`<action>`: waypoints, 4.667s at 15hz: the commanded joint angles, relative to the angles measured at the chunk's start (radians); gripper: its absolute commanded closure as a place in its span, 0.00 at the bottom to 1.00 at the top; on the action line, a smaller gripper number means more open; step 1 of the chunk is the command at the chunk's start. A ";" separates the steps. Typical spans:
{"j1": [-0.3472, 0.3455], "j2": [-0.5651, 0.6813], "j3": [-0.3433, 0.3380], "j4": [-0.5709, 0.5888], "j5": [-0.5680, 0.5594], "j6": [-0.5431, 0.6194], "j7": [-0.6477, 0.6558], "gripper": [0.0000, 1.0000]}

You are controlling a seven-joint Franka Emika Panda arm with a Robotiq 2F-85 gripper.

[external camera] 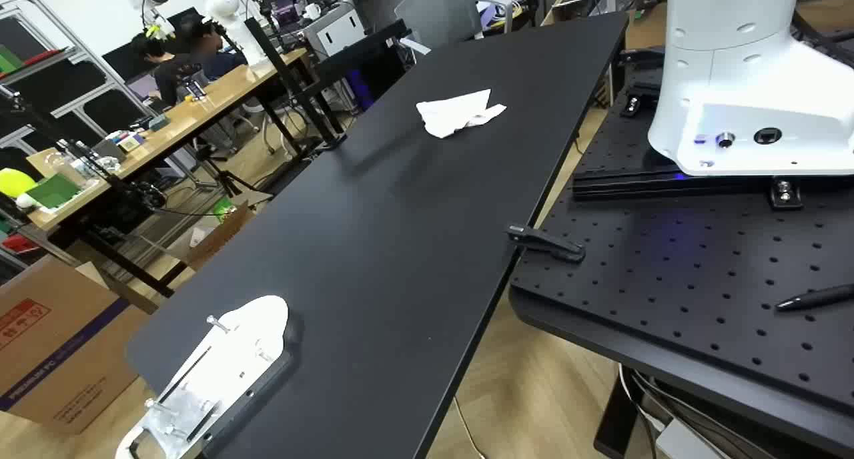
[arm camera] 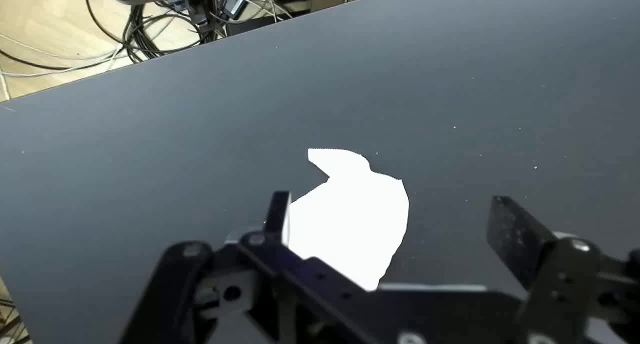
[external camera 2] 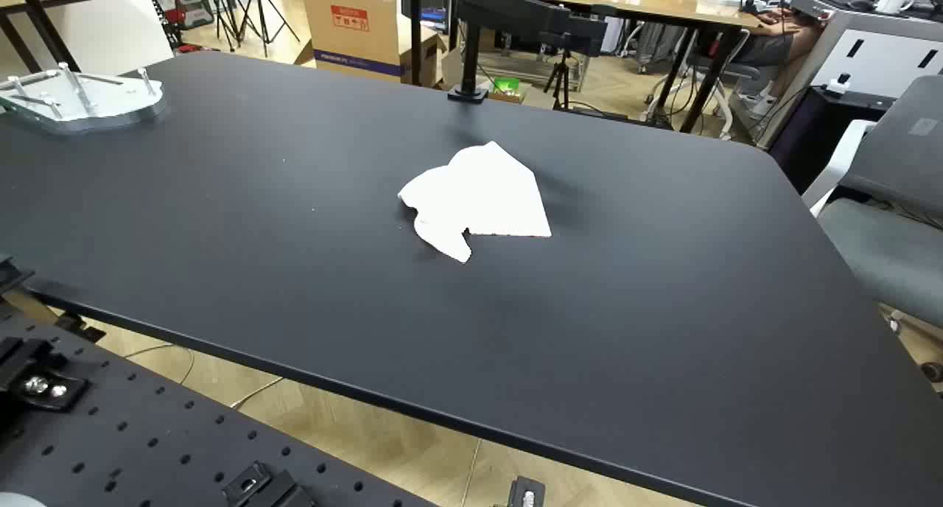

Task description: Hang the white cloth on the black stand

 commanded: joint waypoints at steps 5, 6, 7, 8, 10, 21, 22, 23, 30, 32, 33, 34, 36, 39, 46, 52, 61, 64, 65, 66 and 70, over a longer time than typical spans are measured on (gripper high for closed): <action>-0.008 0.001 0.007 0.003 0.002 0.000 -0.002 0.00; -0.008 0.001 0.007 0.003 0.002 0.000 -0.002 0.00; -0.008 0.001 0.007 0.003 0.002 0.000 -0.002 0.00; -0.008 0.001 0.007 0.003 0.002 0.000 -0.002 0.00; -0.008 0.001 0.007 0.003 0.002 0.000 -0.002 0.00; -0.009 0.159 0.037 -0.118 -0.094 0.485 0.038 0.00; -0.004 0.190 0.043 -0.129 -0.101 0.522 0.036 0.00; -0.001 0.218 0.048 -0.137 -0.108 0.554 0.034 0.00; 0.009 0.321 0.073 -0.160 -0.111 0.647 0.019 0.00; 0.009 0.319 0.073 -0.159 -0.111 0.647 0.019 0.00; 0.009 0.336 0.072 -0.160 -0.130 0.660 0.031 0.00; 0.009 0.351 0.072 -0.161 -0.140 0.669 0.035 0.00; 0.010 0.392 0.072 -0.164 -0.166 0.700 0.039 0.00; 0.013 0.483 0.070 -0.161 -0.189 0.795 0.046 0.00; 0.041 0.701 0.077 -0.086 -0.207 0.935 0.039 0.00; 0.027 0.794 0.143 -0.004 -0.092 0.972 -0.015 0.25; 0.006 0.812 0.147 0.014 -0.061 0.930 -0.057 0.81; 0.015 0.781 0.140 -0.003 -0.076 0.891 -0.057 1.00; 0.021 0.767 0.138 -0.008 -0.081 0.871 -0.054 1.00; 0.028 0.751 0.136 -0.013 -0.087 0.849 -0.053 1.00; 0.064 0.636 0.131 -0.029 -0.117 0.703 -0.027 0.99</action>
